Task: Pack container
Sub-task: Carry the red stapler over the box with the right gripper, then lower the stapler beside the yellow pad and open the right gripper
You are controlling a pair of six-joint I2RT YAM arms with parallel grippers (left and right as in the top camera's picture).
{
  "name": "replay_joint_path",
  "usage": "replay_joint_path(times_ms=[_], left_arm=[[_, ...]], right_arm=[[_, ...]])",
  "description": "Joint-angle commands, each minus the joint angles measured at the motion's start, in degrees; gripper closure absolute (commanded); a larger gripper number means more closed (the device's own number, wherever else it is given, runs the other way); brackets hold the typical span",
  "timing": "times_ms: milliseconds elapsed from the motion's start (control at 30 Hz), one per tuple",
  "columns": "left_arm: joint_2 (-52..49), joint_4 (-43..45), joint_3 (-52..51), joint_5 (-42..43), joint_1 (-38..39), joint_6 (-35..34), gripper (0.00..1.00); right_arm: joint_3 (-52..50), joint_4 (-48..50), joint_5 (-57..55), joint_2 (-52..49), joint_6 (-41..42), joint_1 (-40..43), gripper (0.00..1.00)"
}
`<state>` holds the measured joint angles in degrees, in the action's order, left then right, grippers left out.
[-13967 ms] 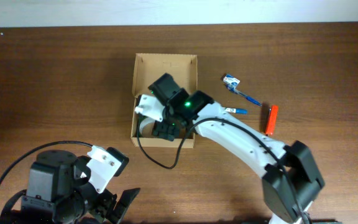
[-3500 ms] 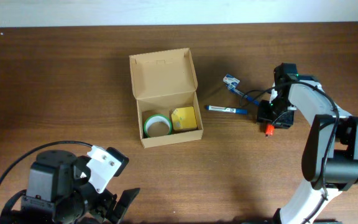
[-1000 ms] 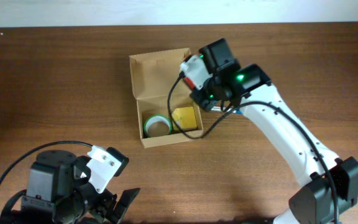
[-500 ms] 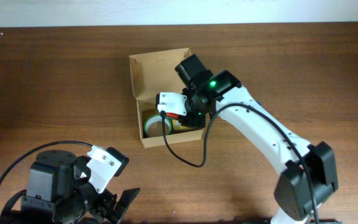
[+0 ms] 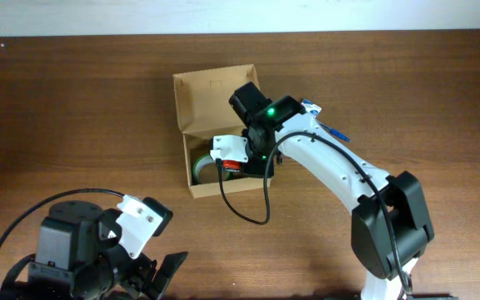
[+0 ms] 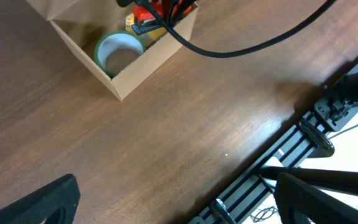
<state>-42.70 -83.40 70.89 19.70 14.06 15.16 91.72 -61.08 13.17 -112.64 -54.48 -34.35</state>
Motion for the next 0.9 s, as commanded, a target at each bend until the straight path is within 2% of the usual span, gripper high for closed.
replay_joint_path(times_ms=[0,867], left_arm=[[0.04,-0.02,0.63,1.01,0.02,-0.57,0.00],[0.02,-0.02,0.63,1.01,0.02,-0.57,0.00]], right_arm=[[1.44,0.46,-0.13,-2.03,-0.83,-0.63,0.96],[1.44,0.35,-10.25,-5.51,-2.54,-1.07,0.96]])
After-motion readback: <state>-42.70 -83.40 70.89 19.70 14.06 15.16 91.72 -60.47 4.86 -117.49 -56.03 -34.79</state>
